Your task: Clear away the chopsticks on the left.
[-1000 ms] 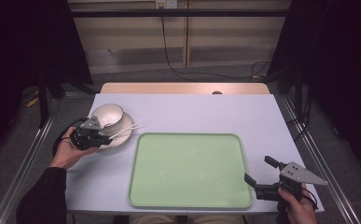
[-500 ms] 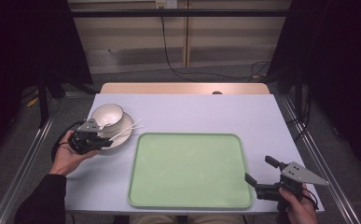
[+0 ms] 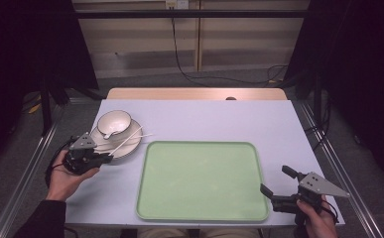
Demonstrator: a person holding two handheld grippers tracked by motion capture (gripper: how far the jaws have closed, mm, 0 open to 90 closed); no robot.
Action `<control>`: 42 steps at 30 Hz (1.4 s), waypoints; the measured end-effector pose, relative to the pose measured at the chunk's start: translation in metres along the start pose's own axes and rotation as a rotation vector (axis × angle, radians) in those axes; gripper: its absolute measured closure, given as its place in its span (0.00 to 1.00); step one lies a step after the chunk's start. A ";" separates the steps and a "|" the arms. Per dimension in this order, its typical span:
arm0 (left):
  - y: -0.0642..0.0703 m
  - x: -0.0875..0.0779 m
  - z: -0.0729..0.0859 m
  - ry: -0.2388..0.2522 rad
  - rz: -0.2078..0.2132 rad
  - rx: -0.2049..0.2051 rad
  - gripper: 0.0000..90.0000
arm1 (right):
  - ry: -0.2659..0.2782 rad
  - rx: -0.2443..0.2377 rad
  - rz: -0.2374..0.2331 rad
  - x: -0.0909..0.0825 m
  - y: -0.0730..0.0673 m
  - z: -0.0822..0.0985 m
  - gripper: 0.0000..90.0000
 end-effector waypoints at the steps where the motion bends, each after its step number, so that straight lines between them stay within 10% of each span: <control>1: 0.000 0.000 0.000 0.000 0.000 0.000 0.94 | 0.000 0.000 -0.001 0.000 0.000 0.000 0.01; 15: 0.040 -0.013 0.008 0.011 -0.050 -0.029 0.94 | 0.000 -0.001 0.003 0.001 -0.001 0.000 0.01; 28: 0.070 -0.012 0.009 -0.031 -0.084 -0.189 0.94 | 0.001 -0.008 0.000 0.000 -0.001 -0.001 0.01; 42: 0.091 -0.001 0.006 0.004 -0.111 -0.261 0.94 | 0.004 -0.017 0.008 0.000 -0.002 -0.001 0.01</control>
Point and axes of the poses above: each handheld gripper's, and its own axes: x roughly forward along the jaws, z roughly out of its underside, y roughly to its right, the point moved 1 cm from there along x, roughly forward along the jaws, and after that the axes turned 3 degrees about x, right-handed, at the moved point
